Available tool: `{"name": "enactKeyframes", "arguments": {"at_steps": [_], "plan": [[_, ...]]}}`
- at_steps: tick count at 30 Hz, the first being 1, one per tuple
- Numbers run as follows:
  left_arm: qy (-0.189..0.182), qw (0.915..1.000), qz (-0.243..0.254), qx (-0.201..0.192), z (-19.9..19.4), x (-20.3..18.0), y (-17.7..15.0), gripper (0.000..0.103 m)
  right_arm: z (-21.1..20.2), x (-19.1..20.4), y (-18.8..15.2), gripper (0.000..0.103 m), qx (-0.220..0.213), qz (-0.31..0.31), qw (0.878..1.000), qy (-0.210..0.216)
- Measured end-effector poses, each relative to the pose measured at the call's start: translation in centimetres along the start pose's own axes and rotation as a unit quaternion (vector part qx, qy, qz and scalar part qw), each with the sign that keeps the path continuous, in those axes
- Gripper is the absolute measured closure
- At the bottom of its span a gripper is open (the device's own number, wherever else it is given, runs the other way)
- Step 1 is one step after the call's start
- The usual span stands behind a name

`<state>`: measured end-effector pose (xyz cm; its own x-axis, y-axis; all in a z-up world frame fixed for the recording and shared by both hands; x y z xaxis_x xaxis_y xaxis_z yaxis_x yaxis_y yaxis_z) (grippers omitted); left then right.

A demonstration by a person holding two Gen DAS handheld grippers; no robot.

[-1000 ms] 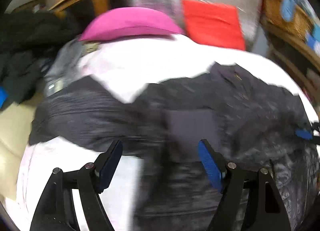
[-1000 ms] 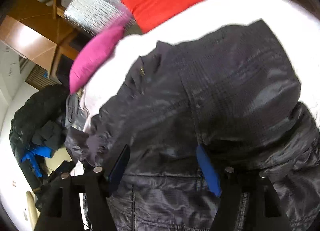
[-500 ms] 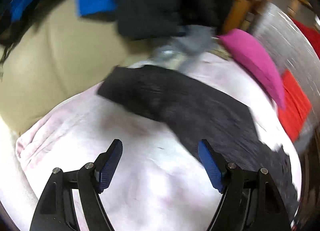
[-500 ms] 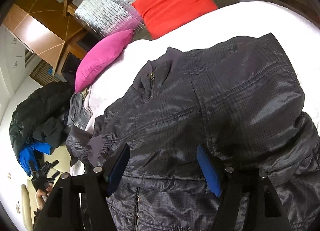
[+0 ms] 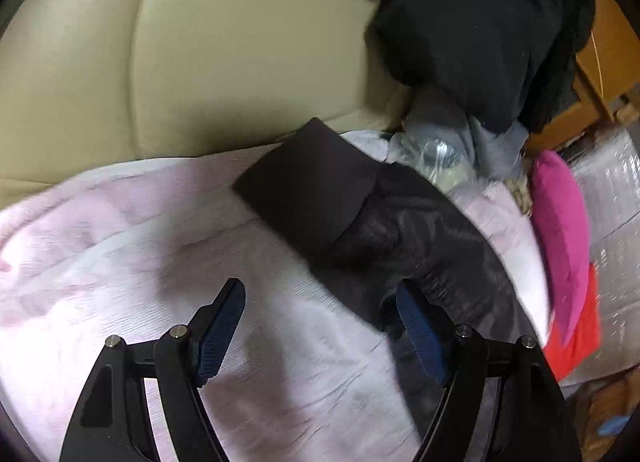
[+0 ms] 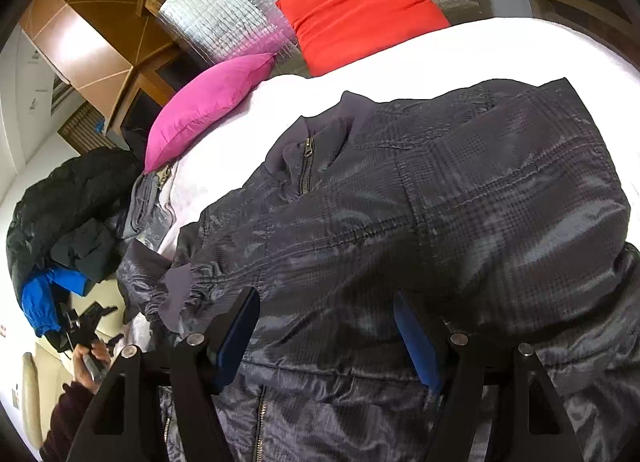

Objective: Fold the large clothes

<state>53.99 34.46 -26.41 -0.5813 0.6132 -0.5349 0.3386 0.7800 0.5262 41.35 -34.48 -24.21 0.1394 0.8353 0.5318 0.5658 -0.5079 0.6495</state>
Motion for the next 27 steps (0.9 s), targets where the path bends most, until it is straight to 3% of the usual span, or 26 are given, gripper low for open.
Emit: {"name": "enactKeyframes", "arguments": {"at_steps": [6,10,12,13,14,17,22,27], "plan": [[-0.052,0.9982,-0.031,0.008,2.6,-1.6,-0.6,0.029,0.9,0.3,-0.6,0.030,0.006,-0.024,1.000,-0.010],[-0.043,0.9988,-0.021,0.001,3.9,-2.2,-1.3,0.033,1.3,0.2,-0.6,0.030,0.006,-0.029,0.999,-0.013],[-0.039,0.9990,-0.022,-0.006,4.3,-2.3,-1.2,0.051,1.4,0.2,-0.6,0.030,0.006,-0.031,0.999,-0.014],[-0.036,0.9991,-0.020,-0.008,4.5,-2.3,-1.1,0.071,1.4,0.2,-0.7,0.030,0.005,-0.031,0.999,-0.014],[-0.034,0.9992,-0.017,-0.006,4.7,-2.3,-1.1,0.084,1.5,0.2,-0.7,0.030,0.006,-0.033,0.999,-0.015],[-0.033,0.9991,0.004,-0.026,4.4,-3.2,-0.6,0.093,1.5,0.3,-0.7,0.030,0.005,-0.035,0.999,-0.015],[-0.047,0.9950,0.070,-0.052,2.0,-6.0,-0.6,0.096,1.4,0.4,-0.6,0.030,0.004,-0.031,0.999,-0.014],[-0.081,0.9840,0.140,-0.075,-2.4,-10.8,-0.6,0.097,1.0,0.3,-0.4,0.030,0.002,-0.024,1.000,-0.014]]}}
Point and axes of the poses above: each gripper's, at about its wrist camera, not at the fingertips, and z roughly the way its jaws point, x to its left, y to its top, the point moved 4 cm from there along z, roughly the way its jaws point, and after that the axes turned 12 degrees about -x, right-handed, at the moved point
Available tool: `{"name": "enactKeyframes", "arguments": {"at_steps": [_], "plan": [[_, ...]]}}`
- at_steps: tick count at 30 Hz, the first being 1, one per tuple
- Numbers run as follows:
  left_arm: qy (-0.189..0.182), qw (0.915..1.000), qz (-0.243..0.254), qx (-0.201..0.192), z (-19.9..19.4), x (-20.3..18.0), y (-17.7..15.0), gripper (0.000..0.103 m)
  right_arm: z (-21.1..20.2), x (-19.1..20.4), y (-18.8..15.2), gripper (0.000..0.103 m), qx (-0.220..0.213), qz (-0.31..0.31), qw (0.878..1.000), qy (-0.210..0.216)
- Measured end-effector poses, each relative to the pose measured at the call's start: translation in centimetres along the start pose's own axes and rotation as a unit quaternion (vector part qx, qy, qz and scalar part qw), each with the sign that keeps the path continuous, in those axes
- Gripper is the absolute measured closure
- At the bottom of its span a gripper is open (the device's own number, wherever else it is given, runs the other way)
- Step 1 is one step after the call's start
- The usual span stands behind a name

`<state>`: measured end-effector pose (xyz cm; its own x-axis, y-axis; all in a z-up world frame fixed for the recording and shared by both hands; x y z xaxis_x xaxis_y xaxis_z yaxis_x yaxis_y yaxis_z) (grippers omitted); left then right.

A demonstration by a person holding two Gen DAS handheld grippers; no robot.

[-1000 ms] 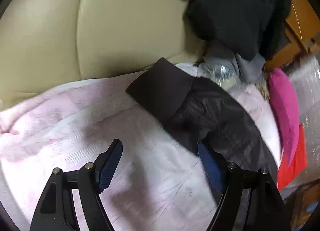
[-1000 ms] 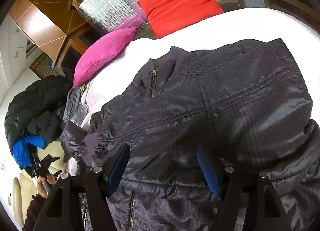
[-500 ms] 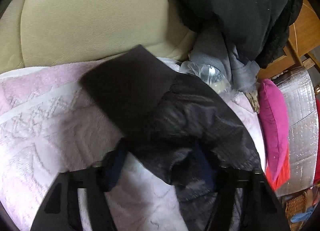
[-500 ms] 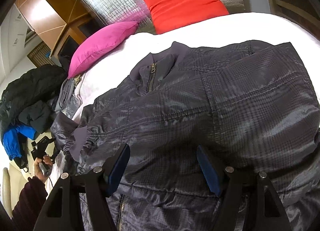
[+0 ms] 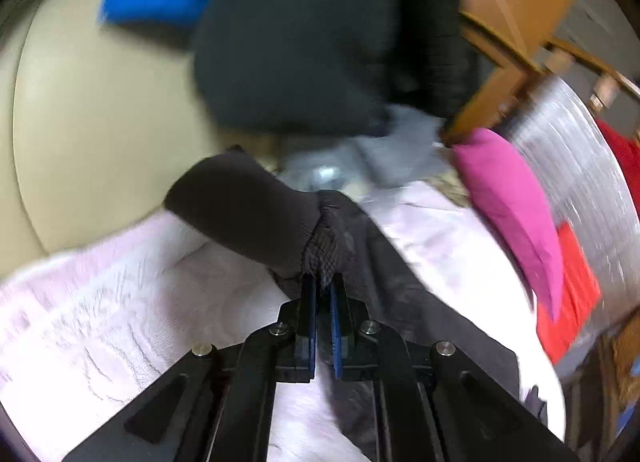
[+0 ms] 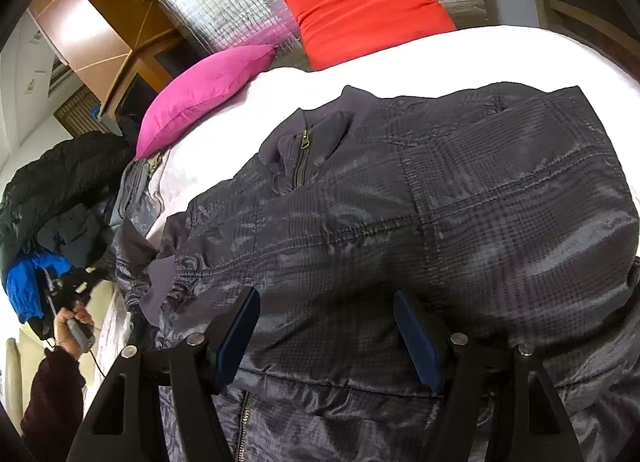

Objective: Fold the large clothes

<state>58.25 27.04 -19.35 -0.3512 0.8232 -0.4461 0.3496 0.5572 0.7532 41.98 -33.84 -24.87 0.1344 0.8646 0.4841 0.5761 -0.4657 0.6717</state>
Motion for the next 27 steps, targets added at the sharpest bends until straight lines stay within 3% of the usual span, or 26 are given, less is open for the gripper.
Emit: {"name": "enactKeyframes", "arguments": {"at_steps": [4,8,12,13,14,15,17,19,20,23,25,26,27], "plan": [[-0.053,0.9953,0.079,-0.017,-4.1,-6.9,1.1,0.099,-0.5,-0.5,0.4,0.030,-0.005,0.013,1.000,-0.009],[-0.118,0.9803,0.156,-0.023,-9.0,-14.3,-0.7,0.101,-1.3,-1.6,1.2,0.030,-0.015,0.044,0.999,-0.014],[-0.205,0.9483,0.242,-0.005,-14.6,-22.5,-6.1,0.103,-2.5,-3.2,2.2,0.030,-0.026,0.087,0.996,-0.010],[-0.234,0.9348,0.267,0.005,-16.4,-25.0,-8.3,0.103,-2.7,-3.4,2.4,0.030,-0.029,0.096,0.995,-0.008],[-0.250,0.9275,0.278,0.011,-17.5,-26.3,-9.5,0.103,-3.1,-3.9,2.6,0.030,-0.032,0.109,0.993,-0.005],[-0.275,0.9130,0.300,0.024,-19.1,-28.5,-11.8,0.103,-3.5,-4.3,2.7,0.030,-0.034,0.123,0.992,-0.002],[-0.296,0.8902,0.343,0.043,-21.5,-31.1,-15.4,0.103,-4.0,-5.0,3.0,0.030,-0.035,0.143,0.989,0.002],[-0.300,0.8811,0.362,0.048,-22.8,-32.4,-17.4,0.101,-4.5,-5.6,3.1,0.030,-0.029,0.160,0.987,0.011],[-0.294,0.8837,0.360,0.054,-22.7,-32.4,-17.5,0.099,-4.7,-5.7,3.2,0.030,-0.028,0.166,0.986,0.014],[-0.240,0.9202,0.295,0.094,-20.3,-28.8,-16.4,0.099,-5.5,-6.1,3.3,0.030,-0.027,0.170,0.985,0.020],[-0.182,0.9470,0.248,0.092,-17.7,-24.1,-14.4,0.098,-5.9,-6.4,3.3,0.030,-0.026,0.171,0.985,0.022],[-0.148,0.9592,0.224,0.090,-16.3,-21.2,-13.2,0.087,-6.1,-6.6,3.3,0.030,-0.025,0.174,0.984,0.022],[-0.130,0.9650,0.208,0.093,-15.7,-19.2,-12.8,0.080,-6.1,-6.8,3.2,0.030,-0.023,0.179,0.983,0.024]]}}
Point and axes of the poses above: each gripper's, at about its wrist camera, not at the fingertips, and z roughly the way its jaws point, x to its left, y to its top, the point moved 4 cm from there along z, roughly the way its jaws point, and after that the axes turned 12 degrees about -x, right-handed, at the moved point
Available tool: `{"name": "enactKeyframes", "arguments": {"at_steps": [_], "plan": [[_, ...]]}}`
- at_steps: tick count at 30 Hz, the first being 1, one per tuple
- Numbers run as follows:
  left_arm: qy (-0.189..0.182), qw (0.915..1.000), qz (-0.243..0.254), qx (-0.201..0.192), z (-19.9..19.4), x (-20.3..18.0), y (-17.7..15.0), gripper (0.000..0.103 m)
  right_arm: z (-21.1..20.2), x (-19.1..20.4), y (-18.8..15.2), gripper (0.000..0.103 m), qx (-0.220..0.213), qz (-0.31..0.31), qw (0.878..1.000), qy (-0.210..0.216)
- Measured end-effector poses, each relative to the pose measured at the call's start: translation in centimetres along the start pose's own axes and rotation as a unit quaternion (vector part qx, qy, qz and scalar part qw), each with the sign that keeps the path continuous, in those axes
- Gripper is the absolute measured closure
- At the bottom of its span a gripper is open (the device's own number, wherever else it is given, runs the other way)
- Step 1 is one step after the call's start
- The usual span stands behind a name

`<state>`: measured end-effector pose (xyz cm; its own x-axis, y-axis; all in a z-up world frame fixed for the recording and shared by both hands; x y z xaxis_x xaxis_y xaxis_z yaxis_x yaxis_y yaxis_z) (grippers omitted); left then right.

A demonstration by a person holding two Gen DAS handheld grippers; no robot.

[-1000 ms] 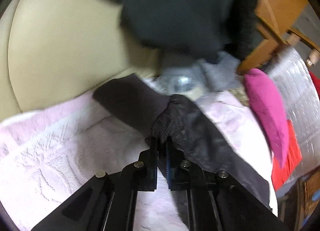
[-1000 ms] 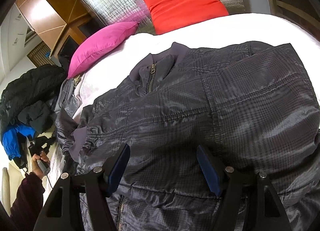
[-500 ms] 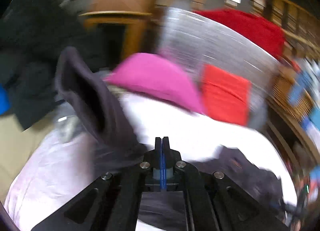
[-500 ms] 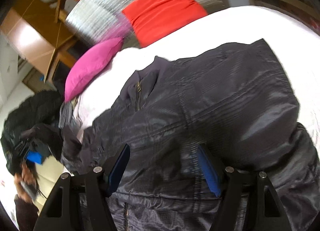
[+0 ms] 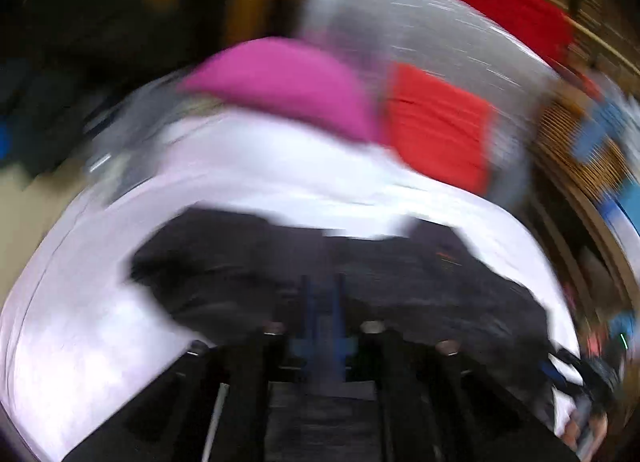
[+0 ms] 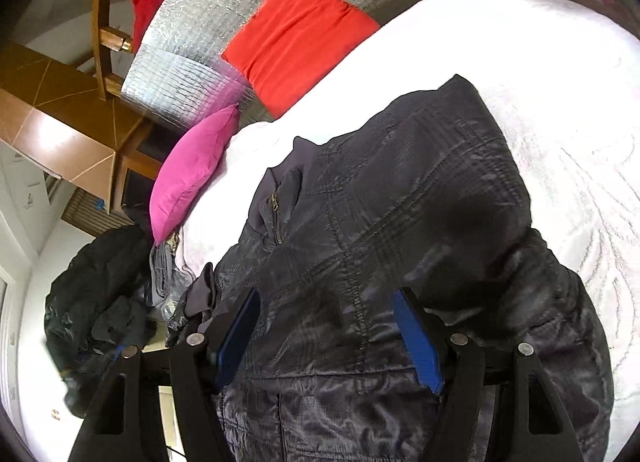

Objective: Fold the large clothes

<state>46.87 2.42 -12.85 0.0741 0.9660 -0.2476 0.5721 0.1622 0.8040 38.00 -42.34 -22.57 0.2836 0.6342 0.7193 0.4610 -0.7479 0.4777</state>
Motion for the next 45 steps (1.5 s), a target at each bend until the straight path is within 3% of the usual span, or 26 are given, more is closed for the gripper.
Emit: {"name": "enactKeyframes", "arguments": {"at_steps": [1,3,4,7,13,15,18,21,23,26,29,34,36,37,38,39,40,43,45], "plan": [[0.024,0.9992,-0.030,0.014,0.5,3.2,-0.3,0.068,0.1,-0.1,0.1,0.030,0.002,0.004,1.000,0.002],[0.060,0.9949,-0.074,0.032,1.3,7.7,-0.5,0.063,0.5,-0.1,-0.1,0.029,0.013,0.017,1.000,0.013],[0.067,0.9936,-0.085,0.033,1.4,9.2,-0.5,0.061,0.8,0.0,-0.3,0.027,0.018,0.022,0.999,0.018],[0.072,0.9917,-0.104,0.025,2.2,11.5,-0.4,0.038,1.8,1.2,-1.4,0.027,0.038,0.024,0.998,0.051],[0.067,0.9834,-0.168,-0.007,5.0,13.6,-1.9,0.037,6.1,6.9,-5.2,0.027,0.125,0.004,0.983,0.135],[0.091,0.9718,-0.217,-0.010,5.8,15.3,-3.7,0.037,8.8,10.3,-6.7,0.027,0.151,-0.026,0.978,0.141],[0.084,0.9585,-0.272,-0.010,6.9,16.6,-5.3,0.038,13.3,14.8,-8.6,0.027,0.187,-0.042,0.971,0.146],[0.086,0.9622,-0.258,-0.017,7.2,16.9,-4.6,0.038,17.3,18.6,-10.5,0.027,0.201,-0.047,0.967,0.153],[0.102,0.9634,-0.246,-0.035,7.2,17.4,-4.3,0.038,19.7,20.0,-11.3,0.027,0.207,-0.033,0.966,0.152],[0.098,0.9600,-0.261,-0.025,8.2,18.7,-4.3,0.038,23.7,22.0,-12.3,0.027,0.200,-0.024,0.971,0.130],[0.103,0.9555,-0.275,-0.025,8.8,20.1,-4.2,0.038,26.4,23.3,-12.6,0.027,0.174,-0.084,0.979,0.061],[0.074,0.9604,-0.268,-0.011,10.5,19.8,-3.9,0.038,29.2,23.8,-14.1,0.027,0.181,-0.084,0.980,-0.003],[0.063,0.9621,-0.265,-0.006,10.8,19.4,-3.9,0.039,29.6,24.4,-15.1,0.026,0.182,-0.080,0.980,0.006],[0.055,0.9623,-0.266,-0.003,11.0,19.3,-3.9,0.044,29.8,25.0,-15.4,0.028,0.182,-0.072,0.980,0.018],[0.043,0.9627,-0.267,0.000,11.1,19.2,-3.9,0.055,29.7,25.2,-15.6,0.040,0.178,-0.068,0.981,0.018],[0.036,0.9632,-0.266,0.001,11.1,19.1,-3.8,0.058,29.7,25.7,-15.9,0.052,0.173,-0.073,0.982,0.018],[0.033,0.9640,-0.264,0.001,11.1,19.0,-3.8,0.062,29.5,25.8,-16.0,0.077,0.168,-0.082,0.982,0.018],[0.033,0.9668,-0.253,-0.001,11.0,19.0,-3.5,0.067,28.4,26.3,-15.1,0.085,0.131,-0.097,0.987,0.016],[0.037,0.9641,-0.263,0.008,11.2,19.5,-3.8,0.067,27.0,26.8,-14.3,0.088,0.102,-0.100,0.989,0.026]]}}
Point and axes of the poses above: each gripper's, at about its wrist camera, not at the fingertips, and z roughly the way its jaws point, x to its left, y to its top, the point moved 4 cm from there along z, roughly the way its jaws point, and after that the axes turned 12 degrees about -x, right-handed, at the moved point
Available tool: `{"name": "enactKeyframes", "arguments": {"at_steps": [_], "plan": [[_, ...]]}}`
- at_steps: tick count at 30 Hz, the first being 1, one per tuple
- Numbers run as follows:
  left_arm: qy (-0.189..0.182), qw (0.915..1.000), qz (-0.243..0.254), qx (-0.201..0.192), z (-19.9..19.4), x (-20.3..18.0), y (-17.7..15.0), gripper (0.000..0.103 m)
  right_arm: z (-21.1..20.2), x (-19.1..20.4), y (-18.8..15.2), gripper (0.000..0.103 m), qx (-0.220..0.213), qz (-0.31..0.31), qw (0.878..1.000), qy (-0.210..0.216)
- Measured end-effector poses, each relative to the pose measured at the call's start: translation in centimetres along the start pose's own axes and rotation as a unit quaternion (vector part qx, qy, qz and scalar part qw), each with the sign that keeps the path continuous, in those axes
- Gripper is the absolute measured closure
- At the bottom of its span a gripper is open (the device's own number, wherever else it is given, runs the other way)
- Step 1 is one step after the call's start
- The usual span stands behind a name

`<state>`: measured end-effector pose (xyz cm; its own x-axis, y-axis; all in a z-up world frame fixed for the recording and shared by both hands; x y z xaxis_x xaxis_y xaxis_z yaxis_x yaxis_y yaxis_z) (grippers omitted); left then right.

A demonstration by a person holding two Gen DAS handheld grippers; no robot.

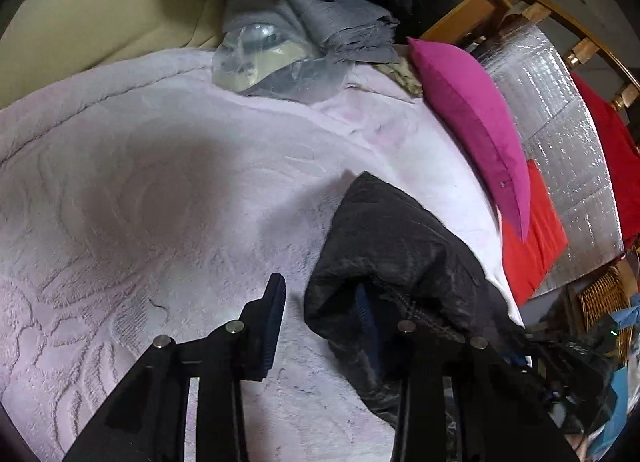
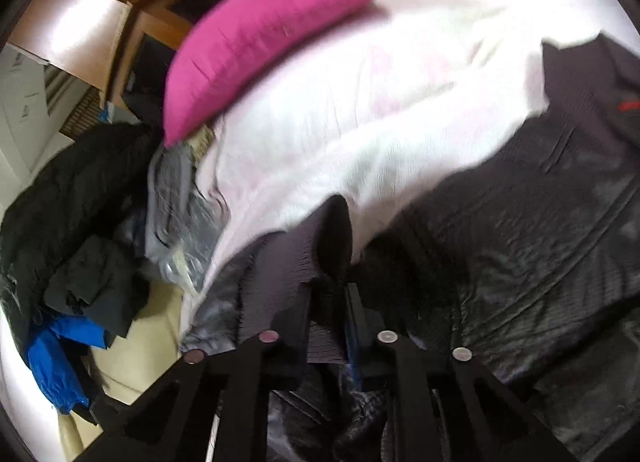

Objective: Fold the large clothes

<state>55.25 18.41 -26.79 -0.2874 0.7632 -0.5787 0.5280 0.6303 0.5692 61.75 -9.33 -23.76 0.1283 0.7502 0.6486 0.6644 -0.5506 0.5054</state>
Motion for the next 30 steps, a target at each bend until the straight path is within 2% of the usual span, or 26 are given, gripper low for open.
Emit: {"name": "enactKeyframes", "arguments": {"at_steps": [2,4,5,7,10,11,12,13,14,16,18,19,21,22,23,24,26,28,30], "plan": [[0.007,0.9997,-0.015,0.017,0.5,0.7,-0.2,0.055,-1.0,0.7,0.7,0.090,-0.022,-0.001,1.000,0.008],[0.003,0.9994,-0.025,0.026,0.7,0.8,-0.5,0.048,-2.9,0.9,1.4,0.091,-0.045,-0.007,0.999,0.014],[0.002,0.9994,-0.023,0.025,0.6,0.6,-0.5,0.041,-4.1,1.0,1.9,0.095,-0.058,-0.012,0.998,0.016],[-0.009,0.9994,-0.015,0.029,0.4,-0.4,-0.9,0.028,-6.1,1.2,2.7,0.096,-0.083,-0.020,0.996,0.019],[-0.052,0.9974,0.011,0.048,0.5,-2.7,-2.0,0.028,-9.2,1.2,3.8,0.096,-0.109,-0.022,0.993,0.034],[-0.057,0.9966,0.037,0.046,0.5,-3.7,-2.5,0.031,-9.9,1.1,4.1,0.096,-0.112,-0.025,0.993,0.035],[-0.055,0.9962,0.055,0.039,0.5,-4.2,-2.7,0.038,-10.2,1.0,4.2,0.096,-0.101,-0.028,0.994,0.036],[-0.040,0.9959,0.075,0.033,0.7,-4.5,-2.9,0.058,-9.8,0.9,4.0,0.096,-0.075,-0.022,0.996,0.042],[-0.031,0.9959,0.078,0.034,0.8,-4.4,-3.1,0.073,-9.0,0.3,3.7,0.095,-0.036,-0.001,0.998,0.049],[-0.024,0.9976,0.054,0.037,1.0,-3.8,-3.3,0.084,-7.1,-1.6,2.9,0.095,0.023,0.052,0.997,0.043],[-0.024,0.9979,0.051,0.032,0.7,-3.7,-3.0,0.091,-4.8,-2.8,2.0,0.094,0.058,0.081,0.994,0.043],[-0.026,0.9977,0.058,0.026,0.4,-3.8,-2.7,0.093,-4.1,-3.1,1.6,0.088,0.065,0.088,0.993,0.040],[-0.030,0.9974,0.063,0.015,-0.2,-3.9,-2.2,0.095,-2.3,-3.7,0.8,0.064,0.077,0.095,0.992,0.040],[-0.032,0.9973,0.064,0.012,-0.3,-3.7,-2.0,0.096,-1.9,-3.8,0.5,0.032,0.078,0.094,0.992,0.041],[-0.033,0.9973,0.065,0.011,-0.4,-3.8,-1.9,0.096,-1.5,-3.9,0.5,0.015,0.070,0.094,0.992,0.042],[-0.035,0.9972,0.065,0.008,-0.6,-3.9,-1.8,0.096,-1.5,-4.0,0.6,0.015,0.050,0.096,0.993,0.043],[-0.036,0.9968,0.070,0.003,-0.6,-4.3,-1.5,0.096,-1.3,-4.1,0.8,0.015,0.038,0.095,0.994,0.038],[-0.038,0.9956,0.085,-0.008,-0.9,-5.0,-1.1,0.096,-0.2,-4.3,0.9,0.015,0.054,0.092,0.994,0.021],[-0.048,0.9945,0.092,-0.017,-1.2,-5.7,-0.7,0.096,1.1,-4.1,0.6,0.015,0.066,0.084,0.994,0.025]]}}
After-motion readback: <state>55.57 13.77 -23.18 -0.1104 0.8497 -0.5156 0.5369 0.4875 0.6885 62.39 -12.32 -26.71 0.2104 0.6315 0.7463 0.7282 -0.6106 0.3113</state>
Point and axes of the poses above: each gripper's, at about its wrist camera, not at the fingertips, and z roughly the way its jaws point, x to its left, y to its top, the point moved 4 cm from there along z, roughly the way its jaws point, and after that the axes turned 12 degrees about -x, right-handed, at the moved point
